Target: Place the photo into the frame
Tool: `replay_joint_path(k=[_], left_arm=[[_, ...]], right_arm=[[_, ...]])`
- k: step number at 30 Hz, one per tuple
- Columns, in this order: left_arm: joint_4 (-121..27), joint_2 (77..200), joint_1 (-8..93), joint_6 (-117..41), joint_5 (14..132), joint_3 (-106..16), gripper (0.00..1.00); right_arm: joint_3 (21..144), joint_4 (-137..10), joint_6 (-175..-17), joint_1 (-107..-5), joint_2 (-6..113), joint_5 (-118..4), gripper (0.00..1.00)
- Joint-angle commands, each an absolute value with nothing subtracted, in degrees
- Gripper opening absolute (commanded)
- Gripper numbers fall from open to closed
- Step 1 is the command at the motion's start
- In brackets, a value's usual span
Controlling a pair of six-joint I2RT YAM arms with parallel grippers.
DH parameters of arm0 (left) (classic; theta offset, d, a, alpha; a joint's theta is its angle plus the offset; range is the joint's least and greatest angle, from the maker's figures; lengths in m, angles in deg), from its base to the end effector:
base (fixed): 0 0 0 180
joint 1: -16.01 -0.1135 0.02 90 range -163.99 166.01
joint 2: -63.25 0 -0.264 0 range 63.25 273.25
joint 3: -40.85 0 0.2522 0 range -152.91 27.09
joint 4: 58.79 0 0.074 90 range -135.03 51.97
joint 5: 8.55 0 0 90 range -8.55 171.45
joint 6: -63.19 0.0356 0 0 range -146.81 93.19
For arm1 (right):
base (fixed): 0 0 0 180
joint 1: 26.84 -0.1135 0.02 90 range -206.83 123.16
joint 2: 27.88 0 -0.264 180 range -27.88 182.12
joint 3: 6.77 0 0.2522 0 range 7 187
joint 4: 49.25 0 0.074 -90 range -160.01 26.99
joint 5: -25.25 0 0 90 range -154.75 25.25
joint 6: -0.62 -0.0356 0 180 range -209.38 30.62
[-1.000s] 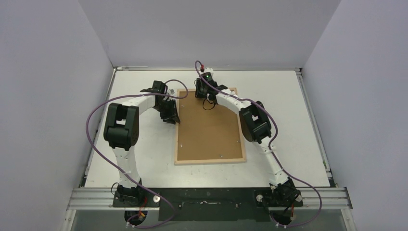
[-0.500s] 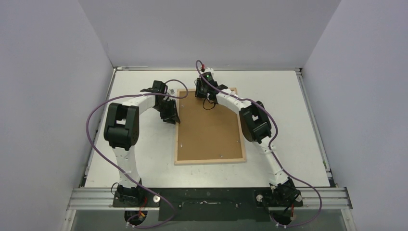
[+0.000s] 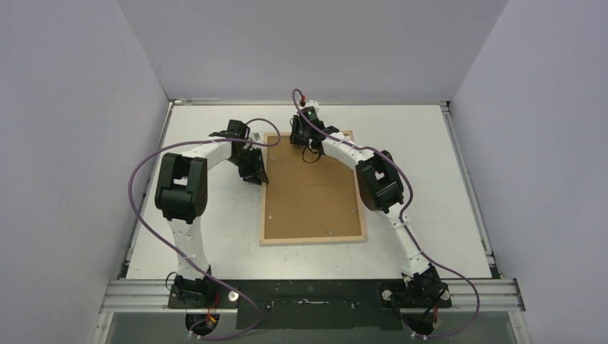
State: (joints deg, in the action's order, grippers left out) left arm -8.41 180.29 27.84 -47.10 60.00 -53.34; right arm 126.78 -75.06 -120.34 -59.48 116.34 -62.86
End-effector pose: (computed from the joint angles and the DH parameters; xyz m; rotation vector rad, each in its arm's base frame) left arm 0.3921 -0.0954 0.1481 -0.1330 2.8938 -0.6451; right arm 0.4795 0.3085 0.1560 -0.0525 2.2848 0.6393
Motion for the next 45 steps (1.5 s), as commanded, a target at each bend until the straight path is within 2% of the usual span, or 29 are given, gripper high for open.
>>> replay_joint_path(k=[1,8,24,31,37,43,45], left_arm=[[-6.0,184.3,28.7,-45.5,61.6,-52.2,0.28],[-5.7,184.9,28.7,-45.3,61.3,-52.4,0.28],[-5.1,184.7,28.4,-44.9,60.9,-53.5,0.28],[-7.5,181.6,23.4,-48.6,55.3,-62.6,0.31],[-8.0,181.5,20.1,-50.7,52.6,-72.0,0.38],[-7.8,184.2,19.2,-52.0,52.9,-76.1,0.39],[-8.3,186.3,19.2,-52.5,53.2,-78.5,0.43]], right_arm=[[126.8,-73.8,-120.1,-59.3,119.3,-64.5,0.27],[125.7,-71.4,-118.2,-59.3,120.0,-66.3,0.27],[124.4,-64.7,-120.9,-58.9,120.3,-59.3,0.29],[124.1,-69.0,-125.0,-54.1,108.2,-58.5,0.31],[134.3,-84.4,-125.3,-49.8,108.5,-48.7,0.35],[127.7,-84.1,-128.2,-52.5,106.4,-44.1,0.34],[124.8,-82.6,-128.0,-54.0,105.1,-44.6,0.34]])
